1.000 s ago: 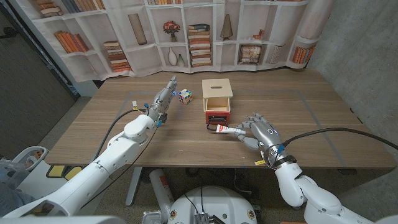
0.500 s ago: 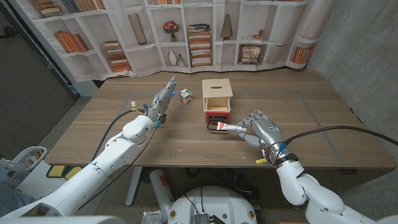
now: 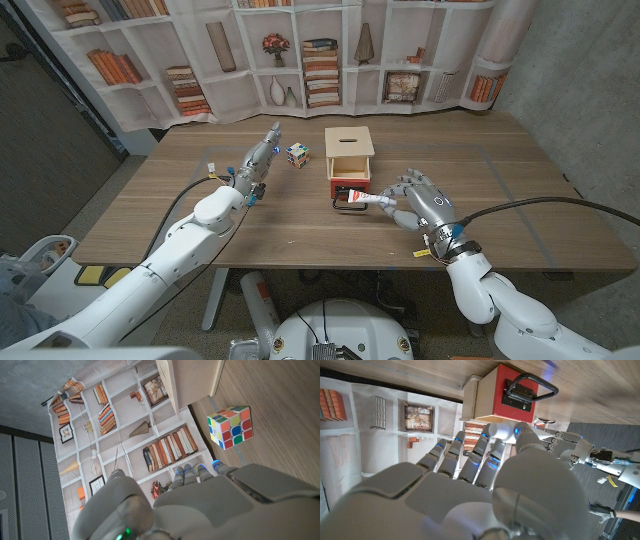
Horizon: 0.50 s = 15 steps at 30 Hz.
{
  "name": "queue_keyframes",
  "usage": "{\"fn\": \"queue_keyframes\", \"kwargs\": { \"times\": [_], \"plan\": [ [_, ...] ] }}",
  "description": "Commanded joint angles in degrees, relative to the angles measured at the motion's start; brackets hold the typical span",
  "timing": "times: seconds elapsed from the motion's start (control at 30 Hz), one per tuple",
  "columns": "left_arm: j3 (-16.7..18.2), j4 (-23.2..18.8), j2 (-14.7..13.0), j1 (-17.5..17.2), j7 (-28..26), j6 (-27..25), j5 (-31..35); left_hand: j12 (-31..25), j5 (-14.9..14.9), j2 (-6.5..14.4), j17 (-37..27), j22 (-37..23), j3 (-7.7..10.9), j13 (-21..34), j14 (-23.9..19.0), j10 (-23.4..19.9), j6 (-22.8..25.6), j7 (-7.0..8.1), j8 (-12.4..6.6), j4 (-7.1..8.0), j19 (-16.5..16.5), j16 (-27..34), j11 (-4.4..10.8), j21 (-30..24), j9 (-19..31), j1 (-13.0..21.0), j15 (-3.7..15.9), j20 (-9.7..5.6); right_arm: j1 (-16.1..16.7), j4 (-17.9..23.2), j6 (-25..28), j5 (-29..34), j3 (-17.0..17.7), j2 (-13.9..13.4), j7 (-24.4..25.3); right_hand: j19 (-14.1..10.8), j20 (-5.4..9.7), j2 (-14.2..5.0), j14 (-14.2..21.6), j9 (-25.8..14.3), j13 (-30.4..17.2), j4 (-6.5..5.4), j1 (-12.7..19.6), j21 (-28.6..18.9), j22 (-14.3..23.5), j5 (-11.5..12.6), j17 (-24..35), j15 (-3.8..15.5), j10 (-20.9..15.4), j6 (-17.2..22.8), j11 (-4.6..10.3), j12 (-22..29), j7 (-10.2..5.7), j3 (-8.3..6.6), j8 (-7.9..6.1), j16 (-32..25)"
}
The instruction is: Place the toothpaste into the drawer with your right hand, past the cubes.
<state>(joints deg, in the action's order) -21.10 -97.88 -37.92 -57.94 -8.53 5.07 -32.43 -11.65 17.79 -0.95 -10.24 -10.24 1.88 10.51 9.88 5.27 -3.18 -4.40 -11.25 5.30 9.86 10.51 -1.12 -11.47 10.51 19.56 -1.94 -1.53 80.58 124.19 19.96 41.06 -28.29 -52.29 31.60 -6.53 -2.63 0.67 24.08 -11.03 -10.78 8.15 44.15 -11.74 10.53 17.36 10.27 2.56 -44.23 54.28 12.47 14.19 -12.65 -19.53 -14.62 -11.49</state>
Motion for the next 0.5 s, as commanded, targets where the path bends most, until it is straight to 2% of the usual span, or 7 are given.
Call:
{"fn": "queue_keyframes", "kwargs": {
  "times": [0.03,0.5],
  "plan": [
    [0.3,-0.4,-0.3,-0.2,0.0,0.0,0.0,0.1,0.0,0.5,-0.1,-0.1,-0.34,0.2,0.9,-0.1,0.2,-0.04,-0.05,0.32,3.5,0.1,0.10,0.1,0.2,0.2,-0.05,0.36,-0.9,-0.5,-1.2,0.6,0.5,0.4,-0.4,-0.7,0.11,0.06,0.5,-0.3,-0.2,-0.28,0.4,-0.3,0.1,-0.1,0.1,1.96,-0.5,0.6,-0.07,-0.2,-0.17,-0.11,-0.07,-0.1],
    [0.5,-0.3,-0.4,-0.5,-0.1,-0.1,-0.2,0.1,0.0,0.5,-0.1,-0.1,-0.47,0.2,0.9,-0.1,0.2,-0.04,-0.05,0.31,3.5,0.1,0.24,0.1,0.2,0.2,-0.05,0.37,-2.9,-2.0,-1.6,2.0,-0.1,1.2,-1.2,-0.9,0.27,0.02,0.8,-0.3,-0.2,-0.31,0.5,-0.3,0.1,-0.2,0.1,2.15,-0.8,0.7,-0.07,-0.2,-0.18,-0.13,0.03,-0.1]
  ]
}}
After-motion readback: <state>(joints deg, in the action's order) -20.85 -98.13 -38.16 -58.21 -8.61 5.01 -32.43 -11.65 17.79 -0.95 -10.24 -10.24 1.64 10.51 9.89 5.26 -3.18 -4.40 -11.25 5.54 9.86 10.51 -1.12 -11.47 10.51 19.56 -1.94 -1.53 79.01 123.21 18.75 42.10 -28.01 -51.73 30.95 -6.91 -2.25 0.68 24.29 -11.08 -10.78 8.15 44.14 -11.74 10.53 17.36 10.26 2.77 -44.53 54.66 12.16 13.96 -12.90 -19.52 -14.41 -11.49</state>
